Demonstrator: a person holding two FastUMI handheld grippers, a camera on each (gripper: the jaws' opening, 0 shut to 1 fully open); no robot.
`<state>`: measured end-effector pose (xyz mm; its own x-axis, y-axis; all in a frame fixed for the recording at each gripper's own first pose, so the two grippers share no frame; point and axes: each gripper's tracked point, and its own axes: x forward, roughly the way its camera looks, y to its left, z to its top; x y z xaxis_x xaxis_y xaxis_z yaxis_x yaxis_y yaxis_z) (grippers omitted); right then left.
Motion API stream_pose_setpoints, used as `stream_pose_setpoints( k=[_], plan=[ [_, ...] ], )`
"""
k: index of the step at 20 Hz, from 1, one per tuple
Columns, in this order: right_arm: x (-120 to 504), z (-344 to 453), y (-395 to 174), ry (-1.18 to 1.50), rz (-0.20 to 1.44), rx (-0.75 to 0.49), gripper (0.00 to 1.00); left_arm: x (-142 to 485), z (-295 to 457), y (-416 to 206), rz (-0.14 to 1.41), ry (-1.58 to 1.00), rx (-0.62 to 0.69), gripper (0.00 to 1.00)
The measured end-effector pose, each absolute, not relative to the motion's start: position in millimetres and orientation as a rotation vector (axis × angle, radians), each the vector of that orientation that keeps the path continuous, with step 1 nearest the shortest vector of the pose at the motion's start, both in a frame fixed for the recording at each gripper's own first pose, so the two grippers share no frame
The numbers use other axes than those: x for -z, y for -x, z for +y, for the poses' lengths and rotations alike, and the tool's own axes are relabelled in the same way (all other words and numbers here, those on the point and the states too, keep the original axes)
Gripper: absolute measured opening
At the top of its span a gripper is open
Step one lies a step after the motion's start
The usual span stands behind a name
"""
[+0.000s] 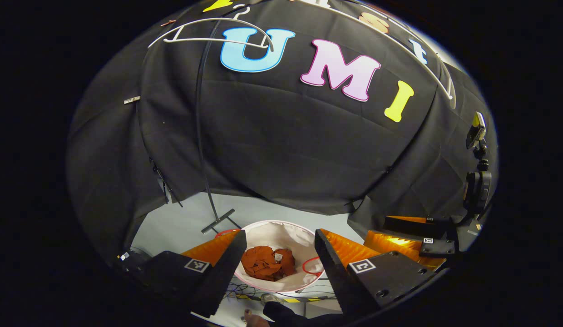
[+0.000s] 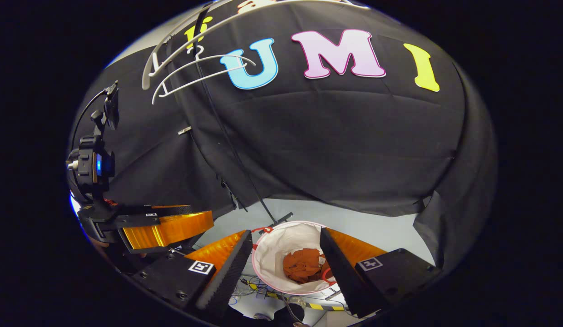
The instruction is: Grasp the clothes on the hanger with both hands and then place them into the laundry hamper below.
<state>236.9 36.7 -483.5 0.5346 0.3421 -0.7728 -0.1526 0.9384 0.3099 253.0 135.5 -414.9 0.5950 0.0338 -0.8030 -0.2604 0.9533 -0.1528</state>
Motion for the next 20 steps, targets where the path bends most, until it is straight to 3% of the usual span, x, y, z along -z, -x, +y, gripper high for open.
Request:
stream_pose_setpoints(
  k=[9, 11, 20],
  plan=[
    [403.7, 51.4, -170.9, -0.192, 0.841, -0.255, 0.98, 344.2, 125.7, -181.9, 0.786, 0.241, -0.12, 0.92],
    [380.5, 57.5, -149.7, -0.19, 0.8, -0.235, 0.98, 326.7, 119.6, -156.5, 0.762, 0.23, -0.09, 0.95],
    [309.3, 83.6, -5.4, -0.241, 0.745, -0.132, 0.99, 265.3, 102.1, -31.3, 0.679, 0.183, -0.001, 0.96]
  ],
)
